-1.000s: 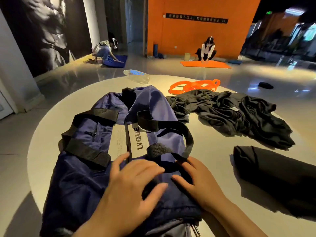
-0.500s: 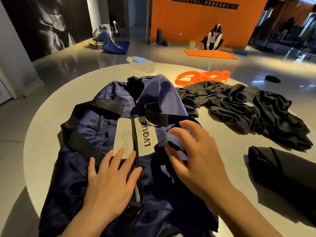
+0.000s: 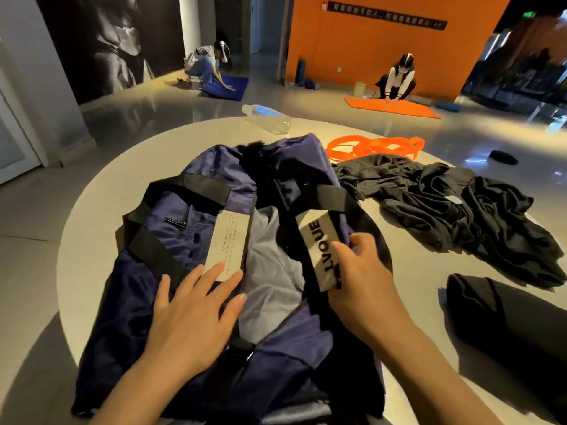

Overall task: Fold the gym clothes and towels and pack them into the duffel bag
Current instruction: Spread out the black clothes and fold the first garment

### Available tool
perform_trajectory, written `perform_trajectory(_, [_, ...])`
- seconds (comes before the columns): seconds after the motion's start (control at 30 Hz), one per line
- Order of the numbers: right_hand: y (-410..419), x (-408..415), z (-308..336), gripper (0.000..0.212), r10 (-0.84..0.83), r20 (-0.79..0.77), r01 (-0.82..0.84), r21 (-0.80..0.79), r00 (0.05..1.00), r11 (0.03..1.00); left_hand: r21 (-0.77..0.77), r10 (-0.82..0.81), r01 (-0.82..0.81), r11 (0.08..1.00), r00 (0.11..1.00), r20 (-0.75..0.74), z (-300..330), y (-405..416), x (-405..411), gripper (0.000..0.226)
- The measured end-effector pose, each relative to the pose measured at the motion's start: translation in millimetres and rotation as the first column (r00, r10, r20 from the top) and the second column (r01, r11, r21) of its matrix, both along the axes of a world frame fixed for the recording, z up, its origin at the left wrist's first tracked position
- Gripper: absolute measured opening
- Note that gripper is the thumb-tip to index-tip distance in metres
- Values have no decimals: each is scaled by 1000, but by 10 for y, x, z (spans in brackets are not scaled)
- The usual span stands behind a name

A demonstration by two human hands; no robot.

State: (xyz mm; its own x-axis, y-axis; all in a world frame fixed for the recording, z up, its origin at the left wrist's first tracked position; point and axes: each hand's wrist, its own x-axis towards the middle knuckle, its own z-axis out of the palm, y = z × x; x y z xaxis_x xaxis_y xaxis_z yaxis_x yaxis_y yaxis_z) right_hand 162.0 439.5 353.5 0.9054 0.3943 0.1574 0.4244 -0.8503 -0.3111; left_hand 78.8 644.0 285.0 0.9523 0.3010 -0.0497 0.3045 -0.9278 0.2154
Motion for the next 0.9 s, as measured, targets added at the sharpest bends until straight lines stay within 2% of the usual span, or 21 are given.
perform_trajectory(0.1, [-368, -89, 2, 31, -124, -54, 121, -49, 991, 991, 18, -32, 33, 999, 999, -43, 58, -38, -39, 113])
perform_trajectory(0.23, [-550, -119, -109, 42, -257, -175, 243, -97, 950, 965, 21, -57, 59, 998, 996, -71, 92, -136, -86, 117])
perform_trajectory(0.33, [-574, -89, -186, 52, -300, -239, 260, -186, 923, 948, 10, -66, 67, 998, 995, -77, 116, -152, -95, 114])
perform_trajectory(0.4, [-591, -81, -200, 55, -284, -215, 228, -253, 934, 940, 10, -94, 95, 995, 994, -56, 106, -132, -127, 110])
perform_trajectory(0.47, [-583, -112, -146, 60, -267, -159, 202, -337, 951, 919, -6, -110, 110, 994, 993, -34, 78, -102, -148, 100])
perform_trajectory(0.53, [-542, -164, -47, 65, -223, 30, 215, -414, 974, 884, 24, -152, 153, 988, 988, -33, 54, -81, -190, 78])
perform_trajectory(0.57, [-519, -184, 15, 65, -184, 167, 235, -385, 969, 892, 68, -168, 168, 983, 986, -11, 64, -76, -214, 69])
perform_trajectory(0.63, [-459, -188, 95, 58, -105, 377, 197, -213, 920, 957, 151, -205, 183, 971, 969, 141, 121, -67, -202, 60])
perform_trajectory(0.67, [-406, -135, 119, 57, -73, 455, 153, -142, 888, 978, 170, -211, 170, 971, 942, 262, 198, -57, -153, 58])
perform_trajectory(0.73, [-258, 118, 205, 64, -47, 454, 123, -138, 890, 983, 163, -191, 130, 978, 873, 449, 409, -16, 38, 57])
perform_trajectory(0.77, [-162, 299, 258, 69, -47, 391, 126, -179, 919, 976, 140, -161, 107, 984, 871, 465, 517, 17, 168, 58])
perform_trajectory(0.8, [-83, 509, 260, 75, -60, 300, 126, -208, 952, 970, 107, -117, 79, 991, 900, 421, 591, 69, 307, 62])
perform_trajectory(0.87, [24, 870, 199, 88, -122, 88, 141, -250, 989, 958, 42, -16, 10, 999, 989, 146, 564, 166, 528, 73])
perform_trajectory(0.9, [47, 980, 129, 94, -131, 1, 128, -241, 991, 962, 48, 17, -17, 999, 1000, -7, 467, 203, 595, 79])
